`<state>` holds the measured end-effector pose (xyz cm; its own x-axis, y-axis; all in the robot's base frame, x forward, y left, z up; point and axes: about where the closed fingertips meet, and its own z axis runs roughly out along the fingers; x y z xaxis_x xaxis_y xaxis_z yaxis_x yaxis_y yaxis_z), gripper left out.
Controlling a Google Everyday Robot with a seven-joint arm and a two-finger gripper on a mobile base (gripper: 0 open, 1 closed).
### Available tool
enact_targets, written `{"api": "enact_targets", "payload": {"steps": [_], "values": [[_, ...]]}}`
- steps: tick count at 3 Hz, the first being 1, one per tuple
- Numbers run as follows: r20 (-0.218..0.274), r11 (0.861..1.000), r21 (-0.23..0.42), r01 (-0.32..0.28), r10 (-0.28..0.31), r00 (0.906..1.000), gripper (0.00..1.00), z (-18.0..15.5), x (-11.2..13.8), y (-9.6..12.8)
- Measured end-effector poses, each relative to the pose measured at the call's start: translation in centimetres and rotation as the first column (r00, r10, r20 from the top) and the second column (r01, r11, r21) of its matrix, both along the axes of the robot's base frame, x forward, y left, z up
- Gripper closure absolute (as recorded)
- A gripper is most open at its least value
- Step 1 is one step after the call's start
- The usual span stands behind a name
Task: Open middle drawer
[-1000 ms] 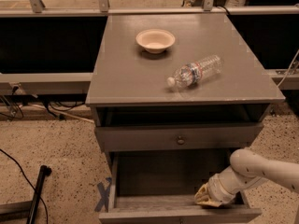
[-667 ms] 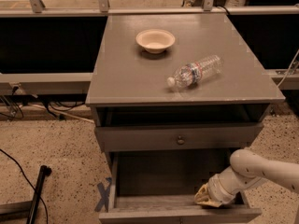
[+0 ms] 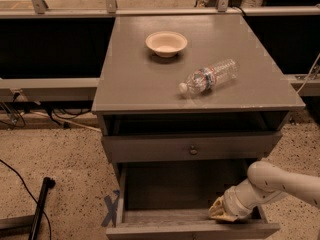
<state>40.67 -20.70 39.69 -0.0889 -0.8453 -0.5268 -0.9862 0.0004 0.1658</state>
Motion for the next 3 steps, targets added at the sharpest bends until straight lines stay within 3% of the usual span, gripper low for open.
{"api": "enact_targets", "payload": {"steps": [2, 3], "values": [[0.015, 1.0, -0.004, 0.017, -0.017, 0.9997, 1.0, 0.2, 0.6, 0.0], [0.053, 0.998, -0.005, 0.062, -0.061, 0.9967, 1.0, -0.1, 1.6, 0.3]]}}
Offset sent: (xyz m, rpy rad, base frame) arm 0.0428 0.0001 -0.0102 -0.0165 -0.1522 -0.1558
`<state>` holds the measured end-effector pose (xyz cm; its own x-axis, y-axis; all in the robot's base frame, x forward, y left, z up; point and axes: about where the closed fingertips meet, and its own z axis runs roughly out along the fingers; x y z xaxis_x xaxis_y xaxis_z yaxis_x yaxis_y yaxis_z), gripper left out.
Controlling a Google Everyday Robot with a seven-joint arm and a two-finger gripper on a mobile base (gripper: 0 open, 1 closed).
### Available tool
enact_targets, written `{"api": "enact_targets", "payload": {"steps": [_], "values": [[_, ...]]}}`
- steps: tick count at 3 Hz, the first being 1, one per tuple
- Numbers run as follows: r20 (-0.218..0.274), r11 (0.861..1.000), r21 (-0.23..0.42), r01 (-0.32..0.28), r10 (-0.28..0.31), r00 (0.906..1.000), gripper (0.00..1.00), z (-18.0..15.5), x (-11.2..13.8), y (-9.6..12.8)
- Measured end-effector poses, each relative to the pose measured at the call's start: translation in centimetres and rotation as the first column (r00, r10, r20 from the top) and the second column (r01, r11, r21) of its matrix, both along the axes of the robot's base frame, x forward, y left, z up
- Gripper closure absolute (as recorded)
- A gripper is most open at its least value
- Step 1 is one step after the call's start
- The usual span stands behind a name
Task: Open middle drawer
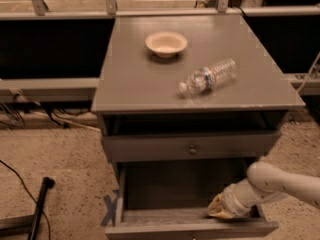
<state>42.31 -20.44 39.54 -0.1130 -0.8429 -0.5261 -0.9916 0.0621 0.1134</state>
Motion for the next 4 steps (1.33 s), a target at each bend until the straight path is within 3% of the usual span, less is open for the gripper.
{"api": "enact_targets", "payload": {"steps": [1, 2, 3, 4], "values": [[0.004, 1.0, 0.0, 0.003, -0.003, 1.0, 1.0, 0.0, 0.1, 0.1], [0.101, 0.997, -0.008, 0.075, -0.074, 0.9921, 1.0, -1.1, 3.0, 1.0], [0.101, 0.997, -0.008, 0.075, -0.074, 0.9921, 1.0, -1.1, 3.0, 1.0], [0.092, 0.999, 0.023, 0.025, -0.027, 0.9954, 1.0, -1.5, 2.8, 2.9]]}}
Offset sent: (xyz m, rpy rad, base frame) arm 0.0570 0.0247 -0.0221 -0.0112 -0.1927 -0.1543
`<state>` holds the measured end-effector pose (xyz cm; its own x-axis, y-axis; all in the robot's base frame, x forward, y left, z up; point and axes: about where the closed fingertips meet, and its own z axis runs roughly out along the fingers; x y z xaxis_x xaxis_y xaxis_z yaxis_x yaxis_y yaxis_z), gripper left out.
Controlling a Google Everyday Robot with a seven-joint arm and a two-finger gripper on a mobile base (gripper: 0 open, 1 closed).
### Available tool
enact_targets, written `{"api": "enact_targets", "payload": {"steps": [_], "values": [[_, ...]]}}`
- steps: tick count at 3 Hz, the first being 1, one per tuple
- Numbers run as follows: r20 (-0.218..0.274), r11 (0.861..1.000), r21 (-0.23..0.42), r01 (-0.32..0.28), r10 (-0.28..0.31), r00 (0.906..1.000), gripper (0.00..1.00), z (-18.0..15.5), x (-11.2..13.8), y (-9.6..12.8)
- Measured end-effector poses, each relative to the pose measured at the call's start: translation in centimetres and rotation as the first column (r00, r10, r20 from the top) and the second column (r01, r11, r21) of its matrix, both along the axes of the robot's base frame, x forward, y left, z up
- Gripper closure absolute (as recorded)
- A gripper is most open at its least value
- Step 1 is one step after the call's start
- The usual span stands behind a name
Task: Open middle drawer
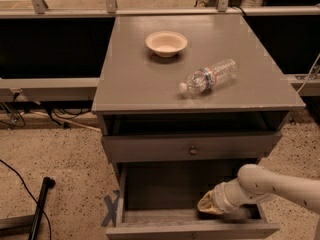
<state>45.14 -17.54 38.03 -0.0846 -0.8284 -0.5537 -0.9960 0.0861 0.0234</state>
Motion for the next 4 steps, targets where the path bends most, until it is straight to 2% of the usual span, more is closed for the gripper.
{"api": "enact_targets", "payload": {"steps": [2, 3, 4], "values": [[0.082, 0.995, 0.074, -0.068, 0.062, 0.9947, 1.0, 1.7, -1.0, 2.3], [0.08, 0.99, 0.098, -0.1, 0.093, 0.9925, 1.0, 0.7, -1.1, 3.2], [0.077, 0.987, 0.094, -0.129, 0.122, 0.9895, 1.0, 0.2, -0.4, 4.1]]}}
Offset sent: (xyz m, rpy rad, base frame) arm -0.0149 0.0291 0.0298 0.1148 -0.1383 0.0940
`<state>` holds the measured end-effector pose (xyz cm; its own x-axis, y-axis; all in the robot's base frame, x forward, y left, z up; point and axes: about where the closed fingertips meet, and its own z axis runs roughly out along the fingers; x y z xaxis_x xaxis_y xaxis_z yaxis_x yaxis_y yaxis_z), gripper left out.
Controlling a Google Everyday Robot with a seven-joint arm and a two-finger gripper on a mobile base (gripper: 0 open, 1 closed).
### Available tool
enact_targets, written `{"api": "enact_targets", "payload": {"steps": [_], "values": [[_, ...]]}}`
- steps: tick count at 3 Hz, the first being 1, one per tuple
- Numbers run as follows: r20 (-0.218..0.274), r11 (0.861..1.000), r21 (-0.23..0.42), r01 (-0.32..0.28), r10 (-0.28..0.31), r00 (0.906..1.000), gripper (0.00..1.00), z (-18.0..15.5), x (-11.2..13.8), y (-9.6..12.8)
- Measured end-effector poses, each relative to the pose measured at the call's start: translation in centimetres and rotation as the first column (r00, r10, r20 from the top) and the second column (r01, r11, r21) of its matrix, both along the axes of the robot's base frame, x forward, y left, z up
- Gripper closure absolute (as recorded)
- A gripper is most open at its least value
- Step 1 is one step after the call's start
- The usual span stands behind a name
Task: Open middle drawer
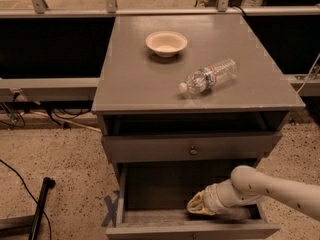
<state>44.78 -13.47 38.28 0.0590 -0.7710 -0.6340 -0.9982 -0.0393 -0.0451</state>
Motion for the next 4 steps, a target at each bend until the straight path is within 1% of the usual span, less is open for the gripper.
{"api": "enact_targets", "payload": {"steps": [1, 2, 3, 4], "values": [[0.003, 1.0, 0.004, -0.021, 0.021, 0.9998, 1.0, -0.2, 0.6, 0.8], [0.002, 0.999, 0.022, -0.031, 0.031, 0.9995, 1.0, -0.6, 0.7, 1.4], [-0.017, 0.998, 0.042, -0.043, 0.044, 0.9989, 1.0, -1.3, 0.2, 1.4], [-0.033, 0.995, 0.054, -0.079, 0.081, 0.9961, 1.0, -1.2, -1.2, 1.1]]}}
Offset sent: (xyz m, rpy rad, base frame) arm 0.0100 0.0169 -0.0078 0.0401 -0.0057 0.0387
